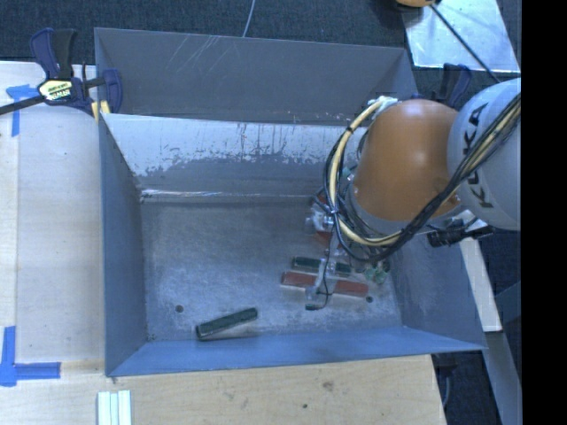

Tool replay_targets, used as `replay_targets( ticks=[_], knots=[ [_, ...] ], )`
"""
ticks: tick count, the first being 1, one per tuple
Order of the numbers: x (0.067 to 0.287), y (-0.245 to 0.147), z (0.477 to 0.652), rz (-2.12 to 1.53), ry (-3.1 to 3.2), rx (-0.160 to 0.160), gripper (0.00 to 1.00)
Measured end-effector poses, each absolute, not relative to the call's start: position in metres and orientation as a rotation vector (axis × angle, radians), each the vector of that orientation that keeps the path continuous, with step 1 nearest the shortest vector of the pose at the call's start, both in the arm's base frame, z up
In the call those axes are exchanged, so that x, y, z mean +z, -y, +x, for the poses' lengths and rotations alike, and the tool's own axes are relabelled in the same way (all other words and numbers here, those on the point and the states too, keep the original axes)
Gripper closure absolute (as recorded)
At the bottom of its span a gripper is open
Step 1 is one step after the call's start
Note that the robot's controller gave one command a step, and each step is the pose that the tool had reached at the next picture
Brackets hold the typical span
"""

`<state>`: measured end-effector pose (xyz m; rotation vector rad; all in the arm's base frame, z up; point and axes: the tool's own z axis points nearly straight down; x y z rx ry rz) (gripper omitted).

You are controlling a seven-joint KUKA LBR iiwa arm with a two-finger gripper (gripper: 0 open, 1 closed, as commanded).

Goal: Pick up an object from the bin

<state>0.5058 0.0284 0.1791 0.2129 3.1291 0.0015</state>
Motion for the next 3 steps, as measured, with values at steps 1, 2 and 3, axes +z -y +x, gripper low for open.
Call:
replay_targets(
  ticks=[1, 2, 3],
  knots=[
    [0.108, 0.053, 0.512, 0.022, -3.136, -0.001, 0.00],
    [0.082, 0.061, 0.524, 0.168, -3.133, -0.004, 0.00],
    [0.075, 0.044, 0.526, 0.332, -3.122, -0.002, 0.00]
  ],
)
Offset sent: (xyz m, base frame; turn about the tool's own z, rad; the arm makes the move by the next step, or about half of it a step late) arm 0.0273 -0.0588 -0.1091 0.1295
